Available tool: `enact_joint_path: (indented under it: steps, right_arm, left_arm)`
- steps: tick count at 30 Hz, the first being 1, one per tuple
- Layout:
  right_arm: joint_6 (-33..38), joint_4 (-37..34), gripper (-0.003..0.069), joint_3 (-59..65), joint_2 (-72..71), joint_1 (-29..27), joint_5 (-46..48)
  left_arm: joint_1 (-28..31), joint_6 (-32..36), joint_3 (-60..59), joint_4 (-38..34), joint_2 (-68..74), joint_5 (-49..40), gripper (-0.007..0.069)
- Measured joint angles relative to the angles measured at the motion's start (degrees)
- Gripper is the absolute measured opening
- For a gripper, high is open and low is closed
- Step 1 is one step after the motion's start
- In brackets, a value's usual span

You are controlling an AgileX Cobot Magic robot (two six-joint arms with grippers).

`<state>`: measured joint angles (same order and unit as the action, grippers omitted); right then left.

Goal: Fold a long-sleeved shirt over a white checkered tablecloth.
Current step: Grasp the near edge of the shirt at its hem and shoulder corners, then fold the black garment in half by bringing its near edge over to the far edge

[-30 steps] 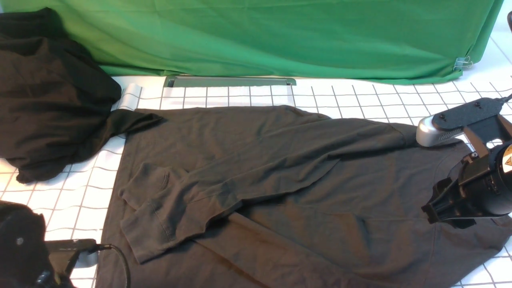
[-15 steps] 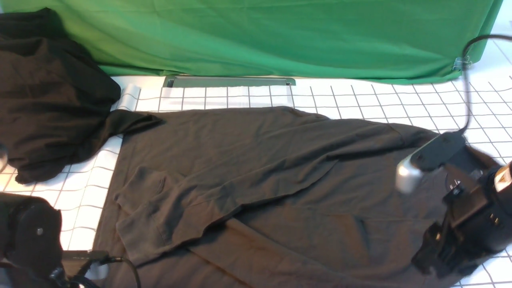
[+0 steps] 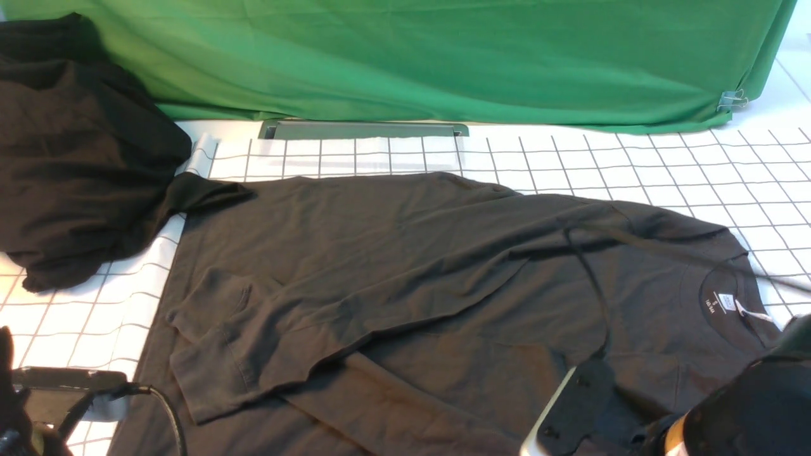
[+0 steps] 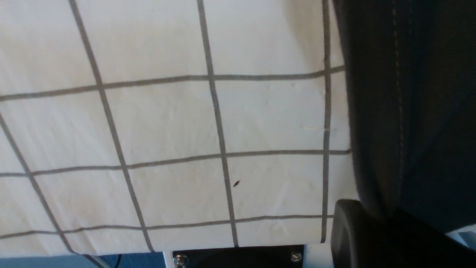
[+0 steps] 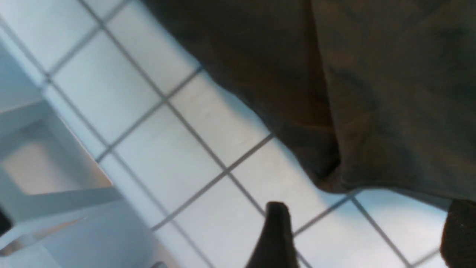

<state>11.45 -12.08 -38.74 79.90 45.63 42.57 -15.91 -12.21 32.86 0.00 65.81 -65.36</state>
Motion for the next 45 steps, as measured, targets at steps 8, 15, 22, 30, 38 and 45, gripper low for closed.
enact_joint_path:
  steps: [8, 15, 22, 30, 38, 45]
  right_arm:
    - [-1.4, 0.7, 0.0371, 0.1, 8.4, 0.0, -4.8]
    - [-1.8, 0.1, 0.0037, 0.1, 5.3, 0.2, 1.2]
    - [-4.8, 1.5, 0.0032, -1.1, -7.5, 0.5, 8.9]
    - [-6.8, 11.1, 0.0032, -15.1, -6.7, -3.0, 14.6]
    - [0.2, 12.1, 0.0030, -33.4, 8.7, -15.7, 14.1]
    - [1.8, 12.1, 0.0030, -54.5, 26.9, -22.0, 12.8]
  left_arm:
    - [0.0, 0.0, 0.0, 0.0, 0.0, 0.3, 0.0013]
    - [0.0, 0.0, 0.0, -0.7, -2.2, -2.5, 0.0013]
    - [0.0, -0.9, 3.3, 0.0, -9.4, -4.0, 0.0013]
    - [5.6, -1.4, 20.9, 3.0, -0.1, -3.2, 0.0013]
    - [15.3, 3.8, 42.5, -4.8, 20.9, 0.8, 0.0013]
    - [16.7, 4.7, 65.0, -6.0, 41.4, -0.6, 0.0013]
